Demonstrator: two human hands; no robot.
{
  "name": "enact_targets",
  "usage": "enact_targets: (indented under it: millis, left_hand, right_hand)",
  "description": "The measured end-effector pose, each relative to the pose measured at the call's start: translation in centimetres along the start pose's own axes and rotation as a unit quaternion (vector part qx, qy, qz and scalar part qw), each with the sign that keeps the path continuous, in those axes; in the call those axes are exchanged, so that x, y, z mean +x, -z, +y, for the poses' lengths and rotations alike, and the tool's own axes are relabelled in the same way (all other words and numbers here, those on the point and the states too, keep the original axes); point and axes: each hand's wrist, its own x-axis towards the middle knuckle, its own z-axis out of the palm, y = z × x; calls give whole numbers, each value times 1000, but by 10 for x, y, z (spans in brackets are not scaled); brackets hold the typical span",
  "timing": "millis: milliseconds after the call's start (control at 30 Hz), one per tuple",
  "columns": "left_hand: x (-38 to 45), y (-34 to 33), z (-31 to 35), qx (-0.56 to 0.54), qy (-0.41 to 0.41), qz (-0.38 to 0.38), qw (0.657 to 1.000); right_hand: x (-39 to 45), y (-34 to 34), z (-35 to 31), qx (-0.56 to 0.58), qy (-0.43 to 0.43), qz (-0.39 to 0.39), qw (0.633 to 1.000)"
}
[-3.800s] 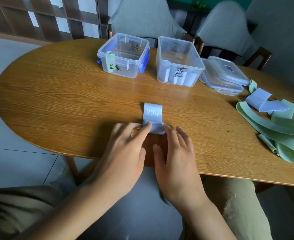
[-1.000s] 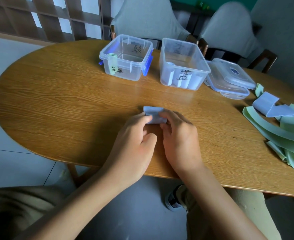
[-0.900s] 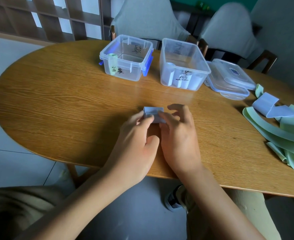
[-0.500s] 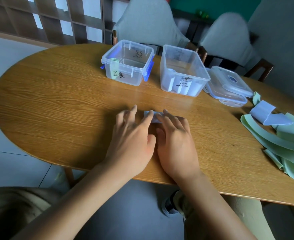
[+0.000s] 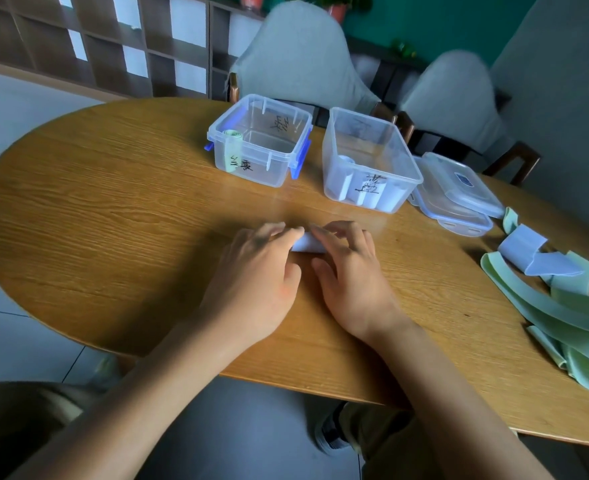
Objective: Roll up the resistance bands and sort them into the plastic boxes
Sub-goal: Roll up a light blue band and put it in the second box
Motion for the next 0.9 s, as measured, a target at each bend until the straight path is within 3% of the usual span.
enact_targets:
  millis: [633,900]
  left_hand:
    - [17,-5,-17,-88,-28,105,990]
    - [16,-8,-18,-97,-20,103,990]
  right_hand:
    - [3,-4,-2,87,50,134,986]
    - [-5,6,0,169,54,103,979]
